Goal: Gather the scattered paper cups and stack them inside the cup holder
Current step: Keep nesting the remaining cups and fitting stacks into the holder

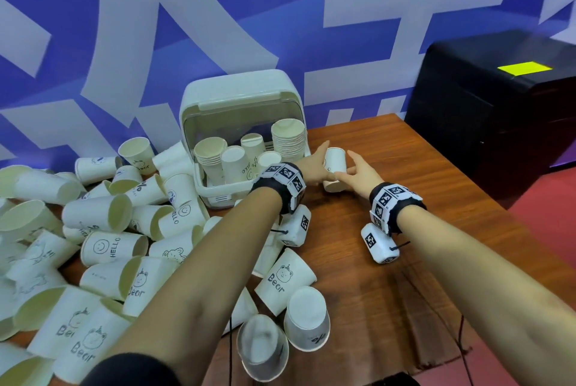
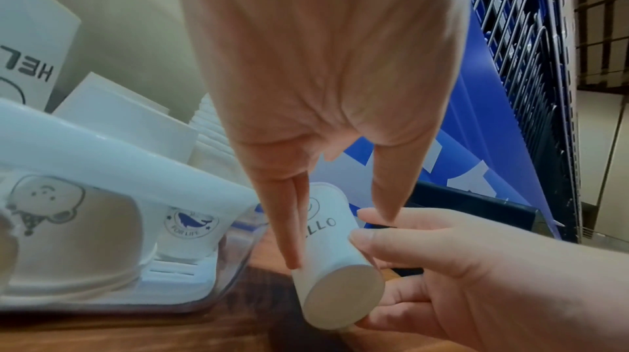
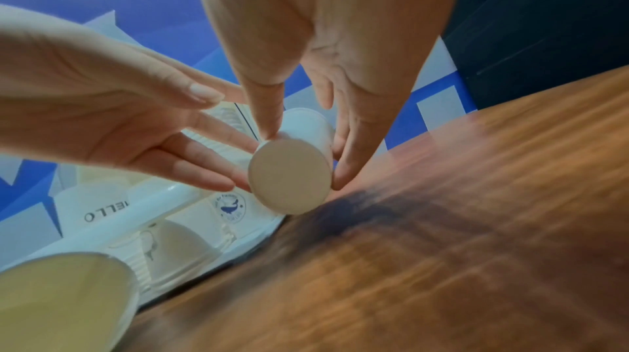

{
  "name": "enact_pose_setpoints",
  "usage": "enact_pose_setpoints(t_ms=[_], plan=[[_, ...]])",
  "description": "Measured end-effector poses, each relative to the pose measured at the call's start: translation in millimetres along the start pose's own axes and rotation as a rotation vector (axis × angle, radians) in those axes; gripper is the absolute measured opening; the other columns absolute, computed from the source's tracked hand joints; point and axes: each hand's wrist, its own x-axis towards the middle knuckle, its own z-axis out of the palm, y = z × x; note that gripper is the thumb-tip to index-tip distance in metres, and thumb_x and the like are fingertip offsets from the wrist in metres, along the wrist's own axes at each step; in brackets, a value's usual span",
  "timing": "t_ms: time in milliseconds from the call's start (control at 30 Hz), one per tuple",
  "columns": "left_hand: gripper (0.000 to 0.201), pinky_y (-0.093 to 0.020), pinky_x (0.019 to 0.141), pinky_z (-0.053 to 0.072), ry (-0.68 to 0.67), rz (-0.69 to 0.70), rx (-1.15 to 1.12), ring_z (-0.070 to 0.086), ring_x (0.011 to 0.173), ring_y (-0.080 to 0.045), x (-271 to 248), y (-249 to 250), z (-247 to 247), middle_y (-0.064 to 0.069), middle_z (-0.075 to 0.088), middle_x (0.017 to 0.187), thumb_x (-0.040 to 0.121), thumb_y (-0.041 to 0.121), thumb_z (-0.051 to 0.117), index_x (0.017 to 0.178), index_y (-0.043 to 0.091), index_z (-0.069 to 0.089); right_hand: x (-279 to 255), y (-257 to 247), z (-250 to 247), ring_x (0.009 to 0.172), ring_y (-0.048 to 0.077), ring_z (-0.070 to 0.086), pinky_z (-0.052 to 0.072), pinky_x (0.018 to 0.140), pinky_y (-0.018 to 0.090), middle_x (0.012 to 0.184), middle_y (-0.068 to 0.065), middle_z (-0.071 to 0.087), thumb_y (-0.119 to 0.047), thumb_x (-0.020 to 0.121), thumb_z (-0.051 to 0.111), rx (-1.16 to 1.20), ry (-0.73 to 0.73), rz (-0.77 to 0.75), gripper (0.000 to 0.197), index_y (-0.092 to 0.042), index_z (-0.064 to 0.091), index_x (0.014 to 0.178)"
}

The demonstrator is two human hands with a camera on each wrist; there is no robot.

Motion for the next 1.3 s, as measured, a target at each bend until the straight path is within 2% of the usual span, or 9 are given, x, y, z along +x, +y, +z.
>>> enact_pose_setpoints(t_ms=[133,233,400,500,667,900,1100,1200,1300], plan=[[0.098,-0.045,0.087,0.056,0.111,0.015,-0.152,0.064,0.104,-0.033,-8,8,-3,-0.014,0.008,0.159,0.088,0.011,0.065,0.152,0.023,-0.008,-7,-7,-9,0.104,0.022,0.059,0.049,0.095,0.043,0.120,0.006,0.057,-0.032,0.085,0.067,0.072,0.045,-0.037,0.081,-0.024,0.018,0.150],[0.097,-0.045,0.090,0.054,0.173,0.047,-0.200,0.061,0.110,-0.031,-18,12,-6,-0.019,0.025,0.155,0.088,0.009,0.063,0.152,0.023,-0.008,-14,-15,-21,0.103,0.020,0.059,0.053,0.090,0.039,0.117,0.005,0.056,-0.026,0.086,0.067,0.133,0.059,-0.064,0.076,-0.023,0.024,0.149],[0.094,-0.040,0.087,0.054,0.270,0.087,-0.359,0.060,0.105,-0.029,-33,16,-15,-0.022,0.055,0.129,0.086,0.000,0.062,0.153,0.020,-0.001,-27,-34,-34,0.104,0.022,0.060,0.056,0.082,0.036,0.118,0.009,0.058,-0.023,0.087,0.065,0.179,0.049,-0.137,0.065,-0.022,0.034,0.144],[0.090,-0.030,0.072,0.053,0.297,0.118,-0.450,0.061,0.084,-0.023,-43,18,-22,-0.015,0.058,0.114,0.086,-0.012,0.054,0.153,0.018,0.001,-35,-47,-39,0.106,0.022,0.060,0.057,0.083,0.039,0.122,0.011,0.058,-0.023,0.085,0.067,0.220,0.023,-0.164,0.065,-0.025,0.036,0.142],[0.080,-0.039,0.080,0.055,0.420,0.099,-0.396,0.059,0.078,-0.018,-61,13,-36,-0.002,0.055,0.087,0.083,-0.010,0.056,0.150,0.018,0.022,-46,-74,-37,0.106,0.021,0.059,0.057,0.077,0.033,0.122,0.009,0.056,-0.016,0.085,0.067,0.234,-0.006,-0.205,0.065,-0.023,0.037,0.142],[0.066,-0.029,0.077,0.055,0.494,0.092,-0.450,0.058,0.092,-0.022,-96,-5,-57,-0.002,0.052,0.093,0.077,-0.005,0.070,0.136,0.012,0.043,-57,-111,-19,0.106,0.025,0.061,0.057,0.077,0.032,0.126,0.013,0.054,-0.017,0.090,0.061,0.242,-0.053,-0.256,0.060,-0.023,0.036,0.144],[0.071,-0.049,0.089,0.053,0.575,0.112,-0.341,0.058,0.108,-0.026,-120,-23,-66,-0.012,0.053,0.125,0.063,0.018,0.085,0.123,0.012,0.047,-67,-133,2,0.106,0.023,0.059,0.058,0.075,0.033,0.121,0.009,0.052,-0.020,0.083,0.070,0.206,-0.102,-0.318,0.067,-0.024,0.038,0.142],[0.065,-0.033,0.098,0.044,0.689,0.093,-0.255,0.046,0.108,-0.015,-131,-31,-71,-0.006,0.040,0.129,0.073,0.018,0.081,0.128,0.008,0.048,-71,-143,13,0.104,0.021,0.060,0.058,0.079,0.037,0.118,0.003,0.051,-0.020,0.078,0.073,0.165,-0.136,-0.338,0.073,-0.029,0.038,0.141],[0.063,-0.029,0.093,0.041,0.697,0.088,-0.241,0.050,0.112,-0.018,-137,-43,-71,-0.005,0.049,0.125,0.076,0.017,0.079,0.130,0.007,0.047,-74,-153,23,0.101,0.019,0.059,0.057,0.075,0.030,0.115,0.001,0.051,-0.015,0.078,0.072,0.129,-0.135,-0.366,0.071,-0.028,0.041,0.140]])
